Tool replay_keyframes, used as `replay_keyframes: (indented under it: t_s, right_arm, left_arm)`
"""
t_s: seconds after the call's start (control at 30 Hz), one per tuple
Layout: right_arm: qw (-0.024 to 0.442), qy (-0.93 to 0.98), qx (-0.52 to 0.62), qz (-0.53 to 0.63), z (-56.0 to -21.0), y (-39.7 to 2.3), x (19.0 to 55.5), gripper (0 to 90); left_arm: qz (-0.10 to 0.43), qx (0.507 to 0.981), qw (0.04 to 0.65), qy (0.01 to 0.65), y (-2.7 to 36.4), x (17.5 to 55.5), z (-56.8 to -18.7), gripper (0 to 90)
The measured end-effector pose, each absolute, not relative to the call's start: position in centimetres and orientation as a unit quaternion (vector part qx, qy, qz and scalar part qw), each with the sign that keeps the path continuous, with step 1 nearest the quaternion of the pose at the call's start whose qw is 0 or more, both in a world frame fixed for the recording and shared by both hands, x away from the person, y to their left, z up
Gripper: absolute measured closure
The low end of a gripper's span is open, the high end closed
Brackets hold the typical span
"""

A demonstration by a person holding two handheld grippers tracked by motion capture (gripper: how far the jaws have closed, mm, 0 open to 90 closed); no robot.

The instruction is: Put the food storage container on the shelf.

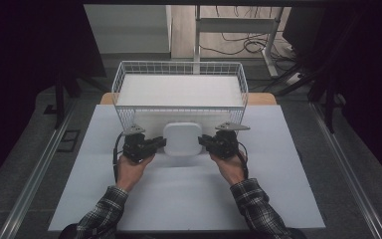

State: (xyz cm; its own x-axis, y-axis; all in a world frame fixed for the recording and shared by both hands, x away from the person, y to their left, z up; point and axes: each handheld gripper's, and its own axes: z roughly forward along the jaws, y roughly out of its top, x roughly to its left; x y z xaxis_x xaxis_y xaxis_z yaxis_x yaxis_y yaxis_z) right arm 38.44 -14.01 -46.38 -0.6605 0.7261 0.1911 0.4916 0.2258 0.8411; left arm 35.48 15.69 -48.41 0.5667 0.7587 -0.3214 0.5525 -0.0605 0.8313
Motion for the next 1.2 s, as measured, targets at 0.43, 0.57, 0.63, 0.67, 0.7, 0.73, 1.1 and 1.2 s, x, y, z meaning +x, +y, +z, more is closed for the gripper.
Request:
replay_keyframes:
  t_s: [0.43,0.57,0.63,0.67,0.7,0.73,1.1,1.2]
  right_arm:
    - [0.124,0.772,0.409,0.470,-47.6,-13.5,40.3,75.3]
    - [0.134,0.775,0.399,0.471,-47.5,-13.4,40.4,74.0]
    - [0.143,0.777,0.393,0.470,-47.5,-13.2,40.5,72.3]
    - [0.149,0.777,0.392,0.469,-47.5,-13.1,40.7,70.9]
    - [0.149,0.777,0.392,0.469,-47.5,-13.1,40.7,70.9]
    - [0.158,0.778,0.390,0.468,-47.6,-12.8,40.8,68.9]
    - [0.173,0.768,0.405,0.466,-48.1,-12.4,42.0,62.0]
    - [0.174,0.766,0.406,0.467,-48.0,-12.3,42.1,60.0]
  left_arm:
    - [0.108,0.713,0.504,0.475,15.3,37.3,-49.5,77.3]
    - [0.114,0.712,0.506,0.474,15.2,37.5,-49.6,75.6]
    - [0.130,0.716,0.502,0.467,15.1,37.6,-49.6,74.6]
    - [0.139,0.718,0.501,0.463,14.9,37.8,-49.7,72.6]
    - [0.139,0.718,0.501,0.463,14.9,37.8,-49.7,71.8]
    - [0.143,0.716,0.501,0.464,14.8,38.0,-49.7,70.9]
    - [0.176,0.712,0.490,0.471,14.1,39.2,-49.7,64.5]
    - [0.188,0.710,0.483,0.477,14.2,39.8,-49.5,60.6]
